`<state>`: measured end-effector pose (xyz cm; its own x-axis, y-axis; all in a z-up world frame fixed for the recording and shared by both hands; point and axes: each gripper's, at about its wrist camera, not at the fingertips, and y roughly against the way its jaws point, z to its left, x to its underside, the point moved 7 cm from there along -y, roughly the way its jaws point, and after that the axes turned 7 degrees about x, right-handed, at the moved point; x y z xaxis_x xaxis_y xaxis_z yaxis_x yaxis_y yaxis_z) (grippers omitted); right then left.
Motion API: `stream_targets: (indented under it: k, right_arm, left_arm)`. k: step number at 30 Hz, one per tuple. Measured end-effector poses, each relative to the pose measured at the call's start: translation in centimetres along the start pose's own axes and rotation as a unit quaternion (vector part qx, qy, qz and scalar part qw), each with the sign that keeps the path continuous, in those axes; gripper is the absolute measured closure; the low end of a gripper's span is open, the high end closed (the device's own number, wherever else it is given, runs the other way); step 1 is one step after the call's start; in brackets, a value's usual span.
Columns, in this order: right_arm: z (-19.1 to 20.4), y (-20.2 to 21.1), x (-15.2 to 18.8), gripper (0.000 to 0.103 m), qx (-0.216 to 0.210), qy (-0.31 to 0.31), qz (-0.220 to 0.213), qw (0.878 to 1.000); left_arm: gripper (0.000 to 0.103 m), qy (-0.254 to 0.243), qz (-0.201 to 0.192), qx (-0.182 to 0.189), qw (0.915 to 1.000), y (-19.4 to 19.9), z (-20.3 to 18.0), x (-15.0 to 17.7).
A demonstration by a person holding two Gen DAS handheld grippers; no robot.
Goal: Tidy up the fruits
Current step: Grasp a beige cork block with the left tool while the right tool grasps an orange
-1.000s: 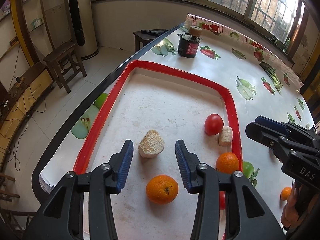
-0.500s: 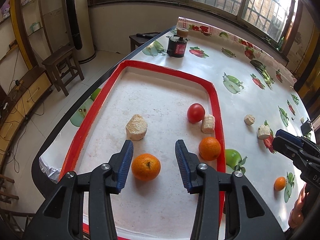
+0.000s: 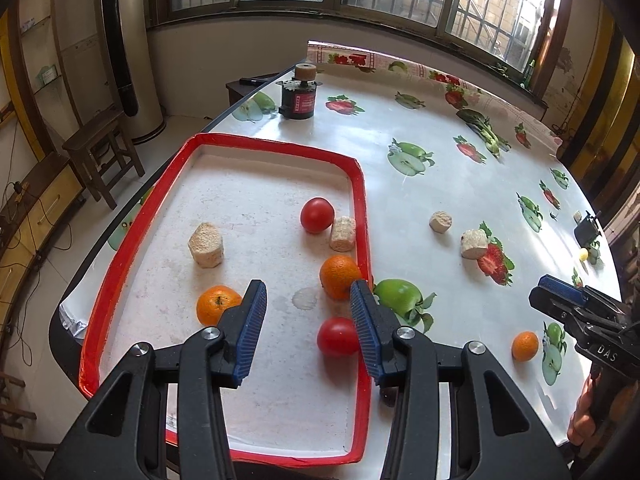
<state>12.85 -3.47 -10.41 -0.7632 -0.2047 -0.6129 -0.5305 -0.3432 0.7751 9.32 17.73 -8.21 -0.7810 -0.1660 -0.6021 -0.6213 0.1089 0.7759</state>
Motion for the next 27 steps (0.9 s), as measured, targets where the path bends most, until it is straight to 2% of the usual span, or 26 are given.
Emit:
stream_targets:
  k: [4, 13, 22, 27]
  right_arm:
    - [-1.7, 0.7, 1.3, 0.060, 0.011, -0.011, 0.002, 1.000]
    - [-4.9, 1.9, 4.1, 0.059, 0.029, -0.036, 0.009, 0.999]
    - [-4.7, 1.1, 6.9, 0.059, 0.029, -0.029, 0.030, 0.999]
    - [-4.3, 0.3, 7.6, 0.059, 0.028, -0.025, 0.041, 0.998]
  left_arm:
    - [0.054, -0.010, 0.000, 0.014, 0.9999, 0.1, -1.8, 0.3]
    - [0.054, -0.043, 0.018, 0.051, 0.9976, -0.7, -6.6, 1.8]
    - [0.054, -0.072, 0.065, 0.098, 0.9905, -0.5, -10.5, 7.7]
    - [0.054, -0.091, 0.085, 0.109, 0.9861, -0.7, -12.2, 10.2]
